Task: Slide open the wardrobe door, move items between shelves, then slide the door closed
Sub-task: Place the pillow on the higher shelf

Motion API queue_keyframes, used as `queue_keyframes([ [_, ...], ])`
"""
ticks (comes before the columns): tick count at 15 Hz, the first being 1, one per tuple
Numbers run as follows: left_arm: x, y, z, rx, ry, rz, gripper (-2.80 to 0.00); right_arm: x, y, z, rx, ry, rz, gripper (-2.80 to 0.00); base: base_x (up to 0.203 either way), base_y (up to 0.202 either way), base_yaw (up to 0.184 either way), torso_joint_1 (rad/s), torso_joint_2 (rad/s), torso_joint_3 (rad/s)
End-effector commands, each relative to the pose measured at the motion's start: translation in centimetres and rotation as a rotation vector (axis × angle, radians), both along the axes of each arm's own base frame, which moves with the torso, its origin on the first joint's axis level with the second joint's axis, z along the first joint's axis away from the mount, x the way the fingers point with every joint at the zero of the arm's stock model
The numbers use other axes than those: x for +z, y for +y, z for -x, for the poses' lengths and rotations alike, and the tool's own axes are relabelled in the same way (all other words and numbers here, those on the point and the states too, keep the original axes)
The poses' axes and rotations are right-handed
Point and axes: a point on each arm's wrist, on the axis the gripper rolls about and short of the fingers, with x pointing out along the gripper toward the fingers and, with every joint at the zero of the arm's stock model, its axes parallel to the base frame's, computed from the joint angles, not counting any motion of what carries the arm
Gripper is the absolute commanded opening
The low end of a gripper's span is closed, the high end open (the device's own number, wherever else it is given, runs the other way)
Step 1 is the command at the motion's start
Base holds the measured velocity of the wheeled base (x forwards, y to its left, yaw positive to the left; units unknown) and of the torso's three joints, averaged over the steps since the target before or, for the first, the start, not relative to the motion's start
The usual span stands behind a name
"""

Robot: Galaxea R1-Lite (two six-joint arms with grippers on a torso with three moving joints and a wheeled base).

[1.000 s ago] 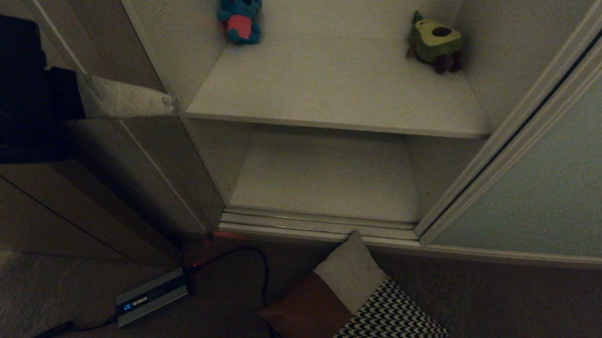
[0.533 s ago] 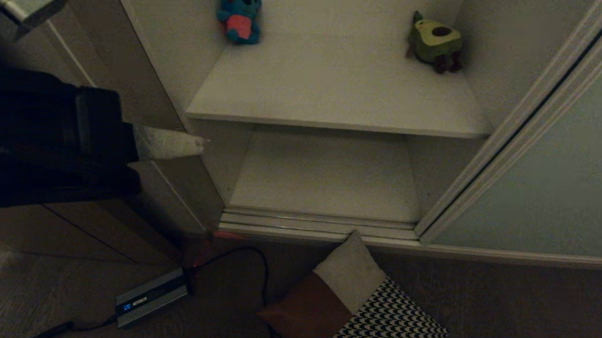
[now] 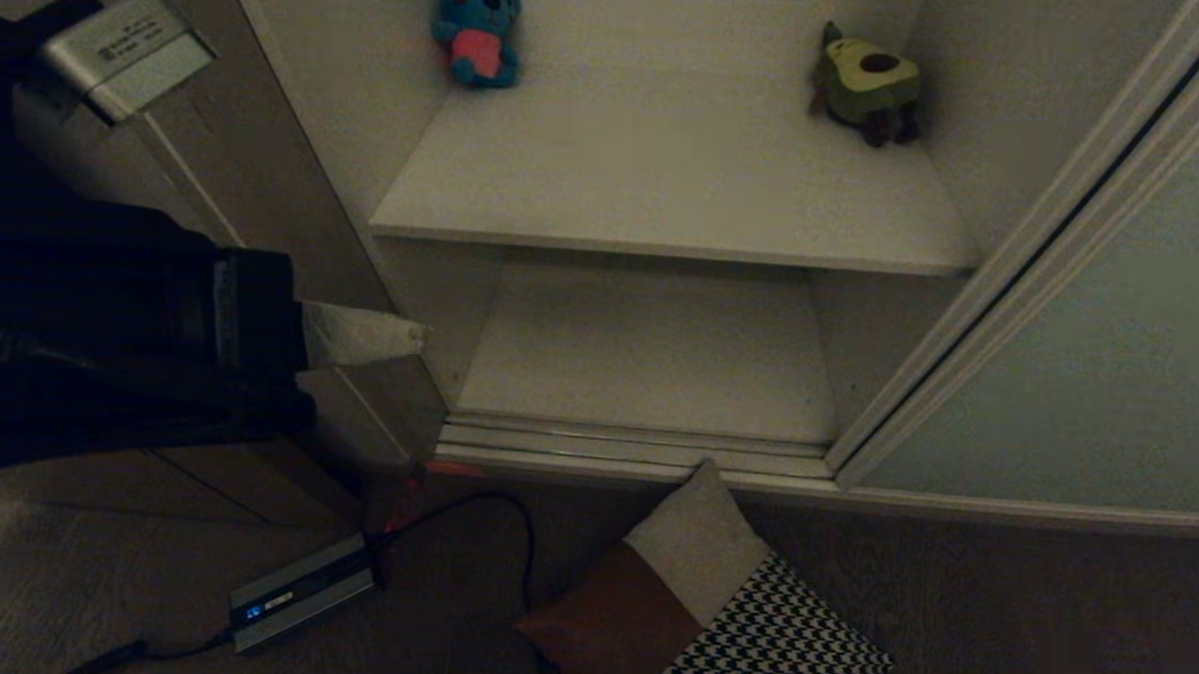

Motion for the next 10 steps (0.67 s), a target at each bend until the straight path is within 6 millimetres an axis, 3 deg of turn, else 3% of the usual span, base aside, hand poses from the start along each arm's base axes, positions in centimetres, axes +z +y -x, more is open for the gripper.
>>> queue_keyframes([
  [1,-0.2,-0.1,-0.1,0.002,0.007,-0.001,-2.8,-0.1,0.0,0.0,0.001,0.005,0.001,-2.8,0.0,0.0,0.0,0.0,0.0,0.0],
  [10,-2.1,-0.3,-0.3,-0.003,0.06,-0.04,-2.8,-0.1,0.0,0.0,0.001,0.005,0.001,-2.8,0.0,0.0,0.0,0.0,0.0,0.0],
])
